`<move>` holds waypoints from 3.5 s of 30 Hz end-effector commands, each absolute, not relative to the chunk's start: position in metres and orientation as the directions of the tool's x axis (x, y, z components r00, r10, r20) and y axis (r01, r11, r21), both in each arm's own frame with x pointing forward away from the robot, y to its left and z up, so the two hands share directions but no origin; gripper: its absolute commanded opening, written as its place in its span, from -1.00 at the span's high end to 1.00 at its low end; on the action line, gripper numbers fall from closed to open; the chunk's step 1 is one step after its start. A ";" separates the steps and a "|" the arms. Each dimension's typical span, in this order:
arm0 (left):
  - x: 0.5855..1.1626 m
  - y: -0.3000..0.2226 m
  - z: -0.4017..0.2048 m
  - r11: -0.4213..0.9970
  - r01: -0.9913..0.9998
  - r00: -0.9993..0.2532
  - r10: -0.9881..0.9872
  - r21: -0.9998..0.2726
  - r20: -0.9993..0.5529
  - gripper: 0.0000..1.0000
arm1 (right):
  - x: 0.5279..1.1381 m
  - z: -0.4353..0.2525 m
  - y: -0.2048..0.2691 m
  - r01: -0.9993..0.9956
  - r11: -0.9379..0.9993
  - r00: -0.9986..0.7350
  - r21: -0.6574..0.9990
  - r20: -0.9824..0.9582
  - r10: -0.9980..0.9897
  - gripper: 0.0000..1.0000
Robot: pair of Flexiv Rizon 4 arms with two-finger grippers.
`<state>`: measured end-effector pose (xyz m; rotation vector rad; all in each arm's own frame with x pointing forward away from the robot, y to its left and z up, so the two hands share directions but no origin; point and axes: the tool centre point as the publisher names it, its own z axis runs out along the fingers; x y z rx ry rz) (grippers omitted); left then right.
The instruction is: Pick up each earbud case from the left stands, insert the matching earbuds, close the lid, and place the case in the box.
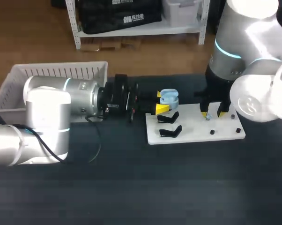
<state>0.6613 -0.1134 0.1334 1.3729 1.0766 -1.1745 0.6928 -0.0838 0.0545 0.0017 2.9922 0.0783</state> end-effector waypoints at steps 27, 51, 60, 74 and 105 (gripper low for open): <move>0.661 -0.114 0.133 -0.108 0.985 0.138 0.020 0.135 -0.990 1.00 | 0.709 0.032 -0.083 0.037 0.995 -0.989 0.088 -0.142 0.050 0.22; 0.661 -0.114 0.133 -0.108 0.985 0.138 0.020 0.135 -0.990 1.00 | 0.710 0.027 -0.084 0.046 0.995 -0.988 0.089 -0.141 0.058 0.53; 0.661 -0.114 0.133 -0.108 0.985 0.138 0.020 0.135 -0.990 1.00 | 0.710 0.025 -0.083 0.044 0.995 -0.989 0.085 -0.138 0.055 0.73; 0.661 -0.114 0.133 -0.108 0.985 0.138 0.020 0.135 -0.990 1.00 | 0.707 0.043 -0.085 0.051 0.994 -0.986 0.091 -0.152 0.065 1.00; 0.661 -0.114 0.133 -0.108 0.985 0.138 0.020 0.135 -0.990 1.00 | 0.632 0.227 -0.034 -0.116 0.981 -0.977 0.154 -0.195 -0.085 1.00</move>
